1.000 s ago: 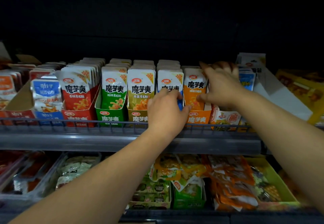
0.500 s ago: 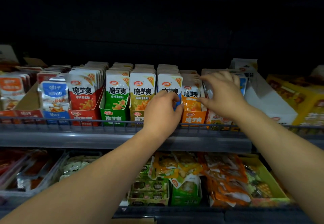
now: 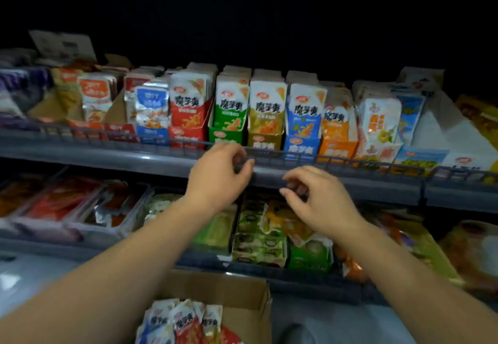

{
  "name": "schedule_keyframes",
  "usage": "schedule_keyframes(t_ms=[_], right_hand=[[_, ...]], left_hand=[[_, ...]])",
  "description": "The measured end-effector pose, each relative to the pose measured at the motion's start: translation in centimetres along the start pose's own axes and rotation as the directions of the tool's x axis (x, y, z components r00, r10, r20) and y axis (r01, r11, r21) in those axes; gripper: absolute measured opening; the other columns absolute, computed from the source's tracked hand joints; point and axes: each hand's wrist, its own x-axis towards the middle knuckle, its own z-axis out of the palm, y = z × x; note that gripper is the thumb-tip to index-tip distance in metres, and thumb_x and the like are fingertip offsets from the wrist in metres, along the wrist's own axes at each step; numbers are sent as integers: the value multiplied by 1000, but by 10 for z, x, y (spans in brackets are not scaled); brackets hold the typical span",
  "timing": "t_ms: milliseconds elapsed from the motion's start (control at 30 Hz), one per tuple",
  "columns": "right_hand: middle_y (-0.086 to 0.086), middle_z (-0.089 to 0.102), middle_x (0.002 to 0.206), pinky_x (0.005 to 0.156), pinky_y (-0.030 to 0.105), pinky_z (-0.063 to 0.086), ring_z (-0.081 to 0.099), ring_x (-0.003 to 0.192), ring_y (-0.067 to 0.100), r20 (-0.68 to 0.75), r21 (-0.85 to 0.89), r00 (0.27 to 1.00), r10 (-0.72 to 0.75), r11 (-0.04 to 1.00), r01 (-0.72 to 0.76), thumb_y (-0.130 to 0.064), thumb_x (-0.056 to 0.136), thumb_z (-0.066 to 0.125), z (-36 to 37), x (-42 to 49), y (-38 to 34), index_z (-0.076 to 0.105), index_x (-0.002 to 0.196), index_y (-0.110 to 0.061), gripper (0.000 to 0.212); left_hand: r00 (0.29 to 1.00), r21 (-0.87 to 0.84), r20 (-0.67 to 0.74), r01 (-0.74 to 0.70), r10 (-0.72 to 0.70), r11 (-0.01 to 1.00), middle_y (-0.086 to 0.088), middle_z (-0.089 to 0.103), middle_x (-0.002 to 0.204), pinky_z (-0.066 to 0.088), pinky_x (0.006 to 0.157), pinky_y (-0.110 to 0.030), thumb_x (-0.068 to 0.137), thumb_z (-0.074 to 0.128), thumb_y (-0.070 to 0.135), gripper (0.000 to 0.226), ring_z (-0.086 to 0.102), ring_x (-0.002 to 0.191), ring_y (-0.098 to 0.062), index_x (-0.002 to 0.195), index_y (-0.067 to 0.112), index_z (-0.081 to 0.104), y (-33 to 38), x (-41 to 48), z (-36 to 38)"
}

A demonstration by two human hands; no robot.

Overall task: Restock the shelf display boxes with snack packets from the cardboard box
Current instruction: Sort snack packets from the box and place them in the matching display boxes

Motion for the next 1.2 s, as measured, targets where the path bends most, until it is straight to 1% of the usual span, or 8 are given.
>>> schedule_keyframes(t_ms=[200, 333, 467, 600, 733, 867, 967, 1200], right_hand=[[-6, 64, 114, 85, 32, 50, 58, 109, 17, 318, 31, 948, 11, 999, -22, -40, 96, 59, 121, -56, -47, 62, 124, -25, 32], [-3, 56, 137, 101, 32, 44, 48, 128, 19, 598, -18, 800, 39, 999, -36, -45, 99, 51, 212, -102, -60, 50, 142, -25, 47], [0, 57, 135, 100, 34, 43, 49, 124, 23, 745, -61, 664, 65, 998, -29, -43, 98, 51, 281, -146, -59, 48, 143, -25, 48], [3, 57, 135, 101, 38, 44, 49, 125, 25, 793, -77, 599, 111, 994, -81, -39, 96, 55, 318, -175, -52, 53, 138, -25, 45], [3, 58, 132, 100, 36, 43, 46, 126, 25, 831, -80, 538, 145, 987, -142, -36, 94, 59, 343, -187, -49, 53, 139, -23, 47], [4, 59, 131, 99, 35, 42, 47, 125, 25, 851, -95, 499, 163, 983, -159, -39, 95, 59, 368, -189, -48, 54, 137, -23, 46], [4, 58, 133, 102, 37, 41, 47, 127, 26, 855, -98, 487, 178, 977, -187, -42, 94, 60, 387, -186, -55, 51, 140, -24, 50], [9, 56, 136, 100, 43, 47, 52, 124, 31, 813, -139, 493, 310, 925, -353, -44, 86, 70, 430, -190, -66, 40, 143, -19, 69]], left_hand=[[968, 248, 139, 169, -207, 954, -2, 64, 99, 56, 76, -43, 94, 61, 45, 29, 65, 90, -29, 105, 20, 69, -103, -96, -19], [870, 432, 302, 238, -388, 870, -11, 67, 114, 55, 84, -43, 95, 60, 41, 31, 66, 102, -37, 117, 19, 67, -166, -158, -14], [765, 519, 417, 242, -490, 820, -13, 63, 123, 50, 94, -42, 96, 57, 41, 35, 63, 111, -37, 124, 22, 65, -218, -203, 3], [736, 579, 486, 133, -472, 804, -11, 67, 112, 44, 94, -42, 95, 55, 42, 27, 63, 103, -35, 104, 20, 67, -251, -241, 26], [709, 545, 594, -6, -381, 839, -11, 68, 99, 46, 90, -43, 89, 35, 51, 51, 65, 91, -34, 99, 16, 71, -261, -262, 43], [695, 501, 601, 56, -393, 864, -11, 67, 111, 49, 88, -42, 96, 44, 47, 47, 64, 100, -32, 118, 15, 69, -260, -271, 53], [641, 455, 625, 164, -445, 875, -10, 60, 129, 50, 91, -41, 101, 50, 41, 44, 58, 116, -30, 136, 17, 57, -256, -280, 66], [537, 483, 645, 265, -544, 835, -6, 56, 134, 48, 94, -41, 101, 50, 41, 39, 54, 122, -28, 134, 21, 55, -273, -301, 78]])
